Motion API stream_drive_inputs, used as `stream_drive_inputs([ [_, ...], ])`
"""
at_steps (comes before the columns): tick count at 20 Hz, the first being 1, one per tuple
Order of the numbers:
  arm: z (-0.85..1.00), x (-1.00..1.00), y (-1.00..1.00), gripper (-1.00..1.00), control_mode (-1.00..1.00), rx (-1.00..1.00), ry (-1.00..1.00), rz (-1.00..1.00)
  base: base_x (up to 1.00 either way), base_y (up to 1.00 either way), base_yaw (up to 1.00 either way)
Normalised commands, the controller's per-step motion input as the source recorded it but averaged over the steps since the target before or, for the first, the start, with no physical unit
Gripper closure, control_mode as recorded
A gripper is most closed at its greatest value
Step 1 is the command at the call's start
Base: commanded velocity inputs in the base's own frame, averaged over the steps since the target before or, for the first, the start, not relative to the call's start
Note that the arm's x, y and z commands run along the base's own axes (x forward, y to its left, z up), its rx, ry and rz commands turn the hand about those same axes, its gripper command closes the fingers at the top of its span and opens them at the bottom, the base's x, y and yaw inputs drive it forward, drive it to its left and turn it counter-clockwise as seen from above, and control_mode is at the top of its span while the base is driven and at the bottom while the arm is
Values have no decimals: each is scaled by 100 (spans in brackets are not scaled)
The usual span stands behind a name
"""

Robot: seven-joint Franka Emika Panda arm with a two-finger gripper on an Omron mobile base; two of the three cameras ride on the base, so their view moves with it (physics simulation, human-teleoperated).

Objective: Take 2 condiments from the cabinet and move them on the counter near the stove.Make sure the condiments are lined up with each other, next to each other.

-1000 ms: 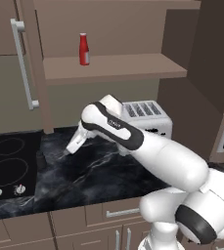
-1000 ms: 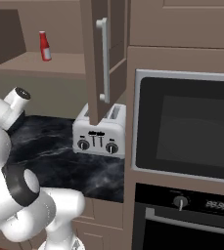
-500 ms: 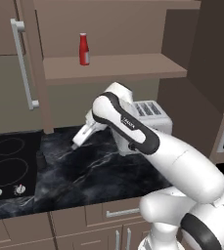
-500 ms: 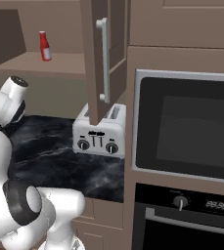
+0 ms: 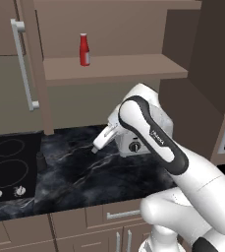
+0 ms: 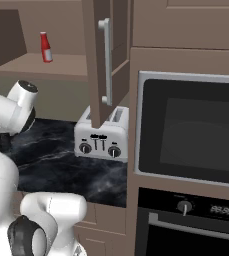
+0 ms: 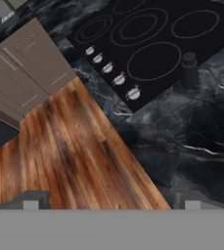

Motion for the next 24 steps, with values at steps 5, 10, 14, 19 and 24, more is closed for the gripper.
stream_drive_inputs([
  [5,0,-5,-36,-100,-100,-1,0,-15,0,0,0],
  [10,0,4,-10,-100,-100,-2,1,-5,0,0,0],
  [14,0,1,-8,-100,-100,-5,5,-10,0,0,0],
  [19,6,0,-15,-100,-100,-9,4,-17,0,0,0],
  [24,17,0,-19,-100,-100,-3,1,-11,0,0,0],
])
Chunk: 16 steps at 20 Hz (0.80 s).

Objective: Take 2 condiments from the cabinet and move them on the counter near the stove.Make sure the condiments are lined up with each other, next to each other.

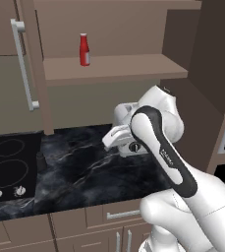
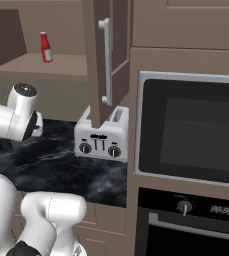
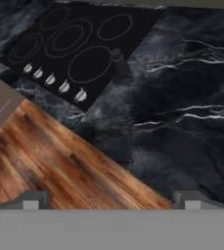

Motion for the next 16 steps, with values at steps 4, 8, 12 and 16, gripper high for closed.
stream_drive_inputs([
  [4,31,0,-21,-100,-100,0,-3,0,0,0,0],
  [8,29,-8,-10,-100,-100,0,-10,0,0,0,0],
  [12,30,-5,0,-100,-100,0,-11,0,0,0,0],
  [16,25,-1,0,-100,-100,0,-16,0,0,0,0],
])
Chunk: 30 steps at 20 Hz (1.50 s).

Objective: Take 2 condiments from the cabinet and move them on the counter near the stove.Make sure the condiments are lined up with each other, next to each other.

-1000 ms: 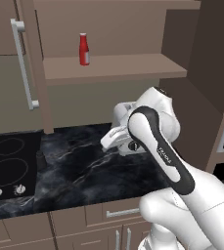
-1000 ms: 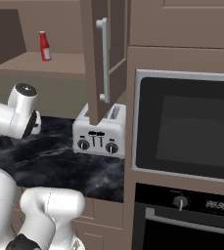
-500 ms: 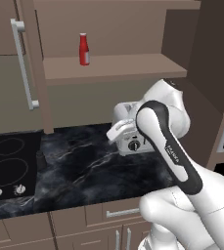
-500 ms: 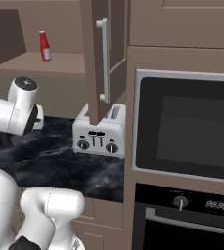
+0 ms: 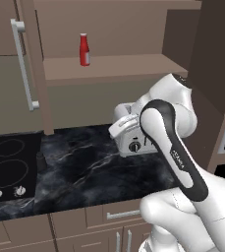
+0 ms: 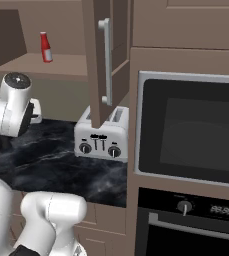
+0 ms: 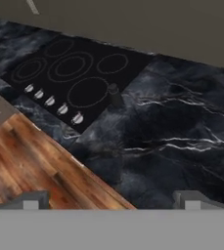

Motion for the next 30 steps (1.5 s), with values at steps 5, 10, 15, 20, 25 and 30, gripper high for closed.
stream_drive_inputs([
  [5,19,0,0,-100,-100,0,-16,0,0,0,0],
  [10,20,-1,0,-100,-100,0,-18,0,0,0,0],
  [15,14,0,0,-100,-100,0,-13,0,0,0,0],
  [20,24,0,0,-100,-100,0,-10,0,0,0,0],
  [25,31,0,-3,-100,-100,0,-1,0,0,0,0],
  [30,25,1,-2,-100,-100,0,-1,0,0,0,0],
])
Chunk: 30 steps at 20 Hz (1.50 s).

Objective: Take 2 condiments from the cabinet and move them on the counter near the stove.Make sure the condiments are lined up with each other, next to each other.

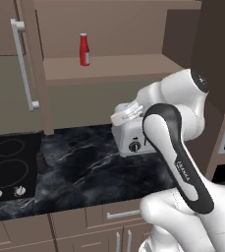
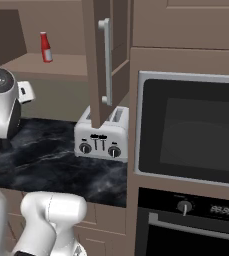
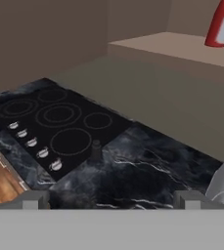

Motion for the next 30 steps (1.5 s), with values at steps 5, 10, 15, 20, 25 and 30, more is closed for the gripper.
stream_drive_inputs([
  [5,18,3,0,-100,-100,0,-2,0,0,0,0],
  [10,12,3,-4,-100,-100,0,-1,0,0,0,0],
  [15,14,0,-14,-100,-100,0,-4,0,0,0,0],
  [20,15,0,-7,-100,-100,0,-5,0,0,0,0],
  [25,14,8,-3,-100,-100,0,-4,0,0,0,0],
  [30,15,9,-6,-100,-100,0,-3,0,0,0,0],
])
